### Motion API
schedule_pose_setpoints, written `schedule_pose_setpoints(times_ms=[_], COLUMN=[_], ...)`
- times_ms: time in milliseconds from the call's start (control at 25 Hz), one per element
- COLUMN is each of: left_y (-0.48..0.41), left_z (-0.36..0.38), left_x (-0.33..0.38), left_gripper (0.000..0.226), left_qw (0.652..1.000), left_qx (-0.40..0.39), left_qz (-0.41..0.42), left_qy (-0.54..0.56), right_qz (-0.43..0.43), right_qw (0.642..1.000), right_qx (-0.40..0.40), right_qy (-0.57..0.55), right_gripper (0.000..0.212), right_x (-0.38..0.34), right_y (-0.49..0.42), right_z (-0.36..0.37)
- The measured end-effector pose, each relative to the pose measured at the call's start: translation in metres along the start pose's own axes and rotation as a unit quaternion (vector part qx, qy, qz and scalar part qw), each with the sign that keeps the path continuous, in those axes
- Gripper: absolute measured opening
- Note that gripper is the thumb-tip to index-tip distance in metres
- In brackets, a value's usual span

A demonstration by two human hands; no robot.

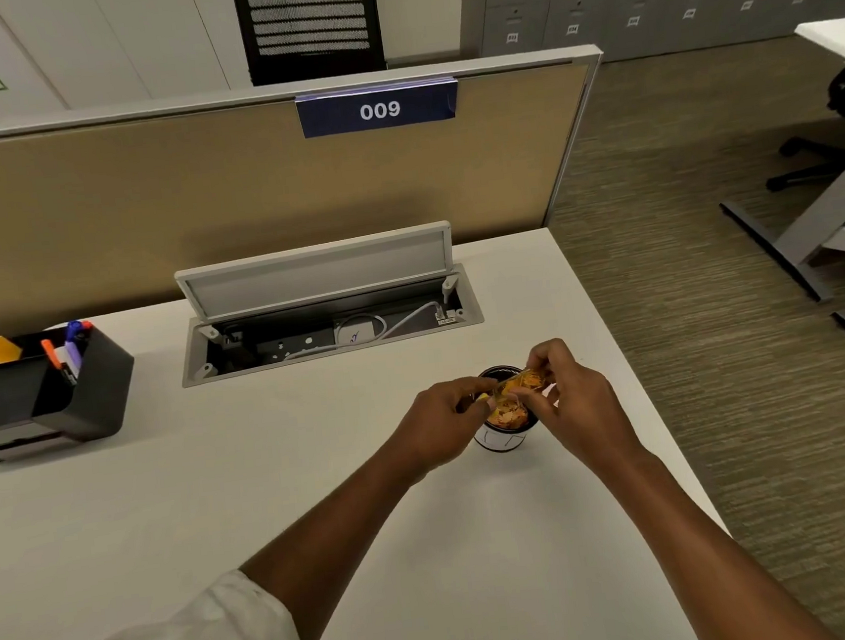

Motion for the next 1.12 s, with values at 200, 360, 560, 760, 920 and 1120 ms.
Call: schedule_pose_setpoints(times_ms=[200, 360, 560, 760, 920, 1120], left_y=[-0.001, -0.001, -0.002, -0.002, -0.002, -0.002], left_z=[0.004, 0.005, 0.003, 0.004, 0.003, 0.001], left_x=[0.003, 0.0, -0.007, -0.009, -0.01, -0.015], left_gripper=[0.038, 0.041, 0.04, 0.04, 0.04, 0.038], left_qw=[1.0, 1.0, 1.0, 1.0, 1.0, 1.0], left_qx=[-0.014, -0.003, 0.014, 0.013, 0.015, 0.019], left_qz=[0.014, 0.008, -0.005, -0.003, -0.008, -0.015], left_qy=[-0.016, -0.02, -0.022, -0.025, -0.025, -0.015], right_qz=[-0.012, -0.013, -0.074, -0.078, -0.097, -0.063], right_qw=[0.998, 0.995, 0.993, 0.992, 0.99, 0.992], right_qx=[0.039, 0.06, 0.084, 0.099, 0.101, 0.1], right_qy=[-0.057, -0.074, -0.046, -0.027, -0.024, -0.03], right_gripper=[0.03, 0.052, 0.046, 0.061, 0.055, 0.057], right_x=[-0.007, -0.009, -0.009, -0.008, -0.009, -0.006], right_y=[-0.002, 0.001, 0.008, 0.008, 0.012, 0.015], right_z=[0.003, 0.008, 0.016, 0.018, 0.02, 0.022])
Point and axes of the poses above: each hand's wrist, its own y-axis away from the middle knuckle, its own z-axis out of the palm, x = y × z, the point moved 2 cm from there along -y, towards the middle knuckle, and after that the axes turned 8 degrees about -y, right-handed, at the moved point
